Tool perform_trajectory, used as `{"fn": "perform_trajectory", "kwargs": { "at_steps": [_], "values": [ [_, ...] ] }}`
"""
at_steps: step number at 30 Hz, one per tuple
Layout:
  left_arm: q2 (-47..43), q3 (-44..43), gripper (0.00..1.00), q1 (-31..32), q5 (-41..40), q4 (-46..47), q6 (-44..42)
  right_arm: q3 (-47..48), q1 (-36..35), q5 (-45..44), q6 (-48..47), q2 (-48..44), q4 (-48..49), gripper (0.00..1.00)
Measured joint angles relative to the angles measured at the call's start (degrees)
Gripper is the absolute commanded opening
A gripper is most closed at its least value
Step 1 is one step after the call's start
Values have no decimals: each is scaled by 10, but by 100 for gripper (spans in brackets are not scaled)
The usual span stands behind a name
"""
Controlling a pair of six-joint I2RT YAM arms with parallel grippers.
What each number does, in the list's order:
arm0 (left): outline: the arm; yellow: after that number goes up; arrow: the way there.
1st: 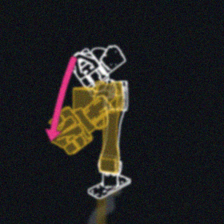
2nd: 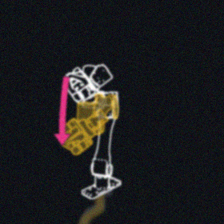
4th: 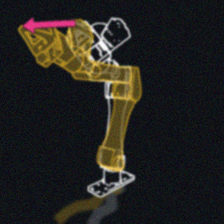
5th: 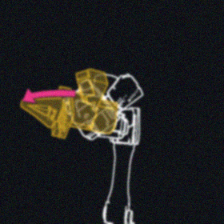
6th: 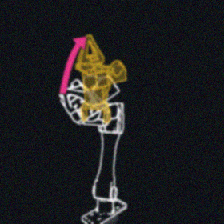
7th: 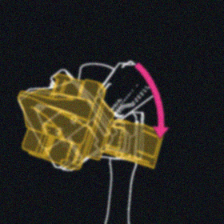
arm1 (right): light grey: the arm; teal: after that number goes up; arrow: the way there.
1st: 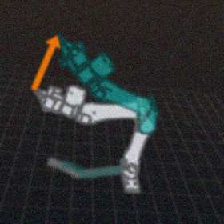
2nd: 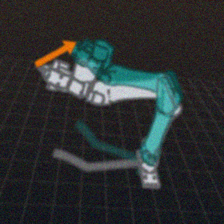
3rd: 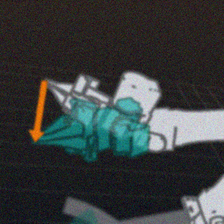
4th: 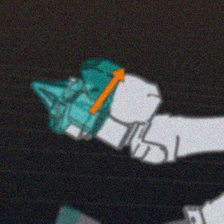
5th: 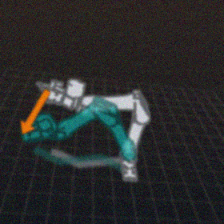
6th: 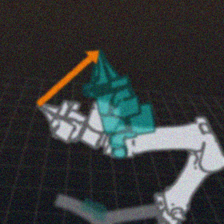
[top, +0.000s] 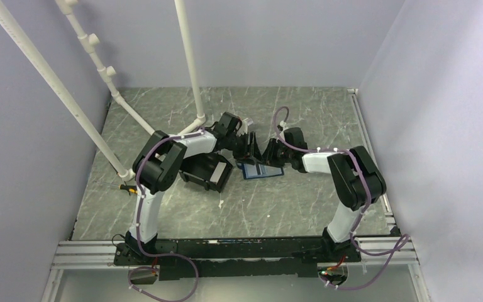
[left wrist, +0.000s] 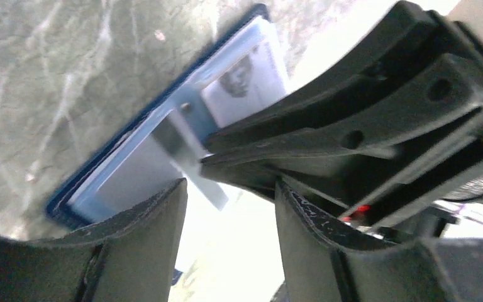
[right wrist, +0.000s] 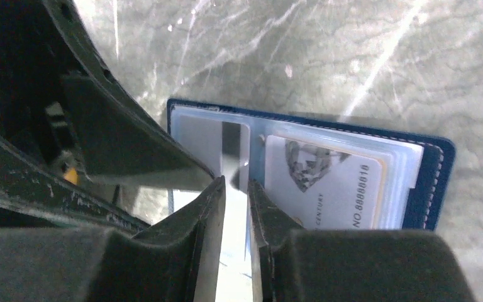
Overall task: Put the credit cards into the card holder
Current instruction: Insert the credit card into the card holder.
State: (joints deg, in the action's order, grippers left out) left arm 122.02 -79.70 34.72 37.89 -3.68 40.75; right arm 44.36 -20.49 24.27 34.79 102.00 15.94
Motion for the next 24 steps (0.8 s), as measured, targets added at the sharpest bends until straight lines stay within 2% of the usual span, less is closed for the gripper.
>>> {"fn": "perform_trajectory", "kwargs": {
  "at_steps": [5, 8, 10, 13, 16, 24],
  "values": [
    [-30, -19, 61, 11, -69, -95, -72, 1, -5, -34, -57, -59, -101, 32],
    [-55, -24, 61, 14, -94, -145, -103, 3, -10, -43, -84, -95, -146, 31],
    [-63, -28, 55, 15, -102, -164, -117, 5, -15, -50, -97, -111, -165, 27],
    [-64, -32, 43, 15, -112, -183, -126, 8, -22, -59, -107, -117, -177, 9],
    [-55, -44, 41, 15, -122, -206, -129, 18, -29, -64, -112, -112, -191, 1],
    [-40, -52, 45, 14, -146, -215, -131, 56, -38, -82, -113, -71, -194, 0]
  ]
}}
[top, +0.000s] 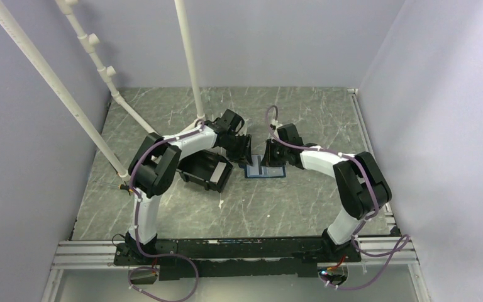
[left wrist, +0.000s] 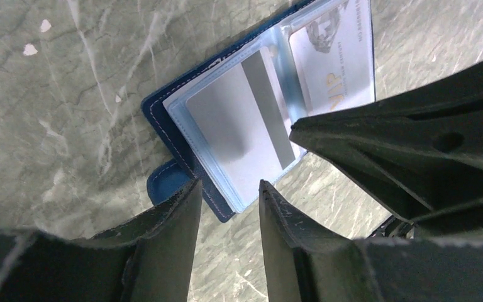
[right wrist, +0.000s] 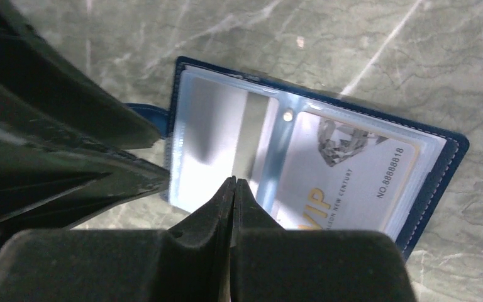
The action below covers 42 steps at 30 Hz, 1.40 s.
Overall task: Put the credit cards into the card holder
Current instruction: Insert the credit card into the card holder.
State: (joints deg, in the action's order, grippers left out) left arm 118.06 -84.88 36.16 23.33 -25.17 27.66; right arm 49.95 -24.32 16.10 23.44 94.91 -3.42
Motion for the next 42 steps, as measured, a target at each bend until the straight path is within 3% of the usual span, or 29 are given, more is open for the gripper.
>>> {"fn": "perform_trajectory", "kwargs": {
  "at_steps": [24, 27, 30, 42],
  "values": [
    [18, -10, 52, -1, 7, 9, 7, 0, 0, -21, 16, 42, 19, 0],
    [18, -10, 54, -1, 7, 9, 7, 1, 0, -21, 16, 37, 15, 9],
    [18, -10, 55, -1, 7, 9, 6, 4, 0, -24, 14, 20, -12, 11],
    [18, -10, 57, -3, 7, 9, 6, 27, 0, -5, 10, 4, -29, 1]
  ]
}}
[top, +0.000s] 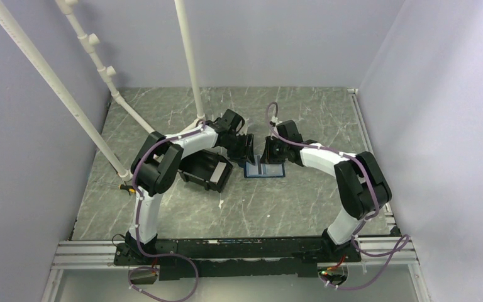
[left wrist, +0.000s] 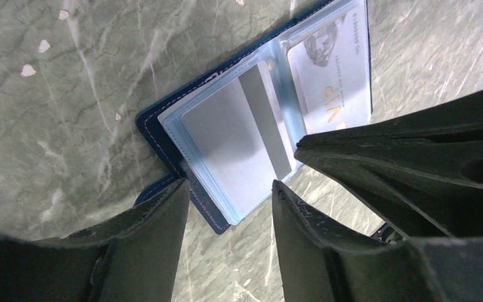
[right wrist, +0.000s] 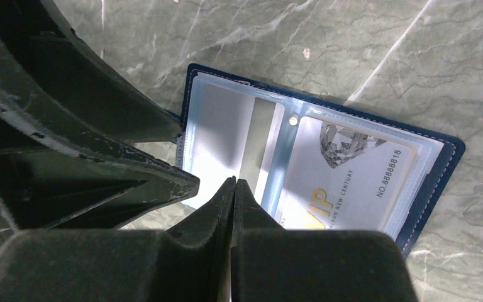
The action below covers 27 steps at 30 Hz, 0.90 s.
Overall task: Put the credit cards into the card holder
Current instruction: Insert the credit card into the card holder.
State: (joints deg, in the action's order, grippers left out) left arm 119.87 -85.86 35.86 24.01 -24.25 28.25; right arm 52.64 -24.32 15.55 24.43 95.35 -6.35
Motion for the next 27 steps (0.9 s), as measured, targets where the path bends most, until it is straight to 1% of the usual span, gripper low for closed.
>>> {"fn": "perform_trajectory", "kwargs": {
  "at_steps": [9, 27],
  "values": [
    [0, 0, 57, -3, 1, 0, 0, 0, 0, 3, 2, 37, 4, 0],
    [0, 0, 59, -7, 27, 25, 16, -7, 0, 0, 13, 49, 36, 0]
  ]
}}
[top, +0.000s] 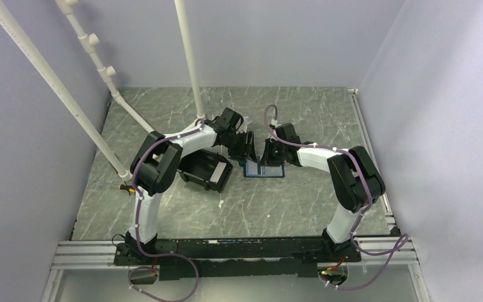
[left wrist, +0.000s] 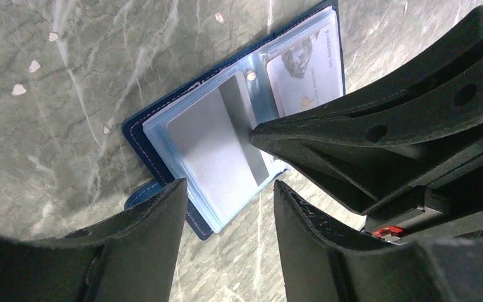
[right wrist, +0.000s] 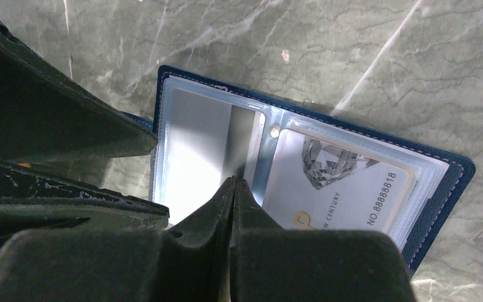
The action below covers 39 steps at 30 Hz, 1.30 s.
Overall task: Put the credit cards into the card holder
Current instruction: Insert the credit card into the card holder.
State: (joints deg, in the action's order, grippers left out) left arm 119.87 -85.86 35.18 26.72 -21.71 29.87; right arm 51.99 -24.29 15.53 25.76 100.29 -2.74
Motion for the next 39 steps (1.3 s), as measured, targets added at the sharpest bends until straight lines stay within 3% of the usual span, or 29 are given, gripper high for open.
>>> {"fn": "perform_trajectory", "kwargs": {
  "at_steps": [39],
  "values": [
    [35, -45, 59, 1, 10, -37, 8, -5, 0, 1, 4, 2, 19, 0]
  ]
}}
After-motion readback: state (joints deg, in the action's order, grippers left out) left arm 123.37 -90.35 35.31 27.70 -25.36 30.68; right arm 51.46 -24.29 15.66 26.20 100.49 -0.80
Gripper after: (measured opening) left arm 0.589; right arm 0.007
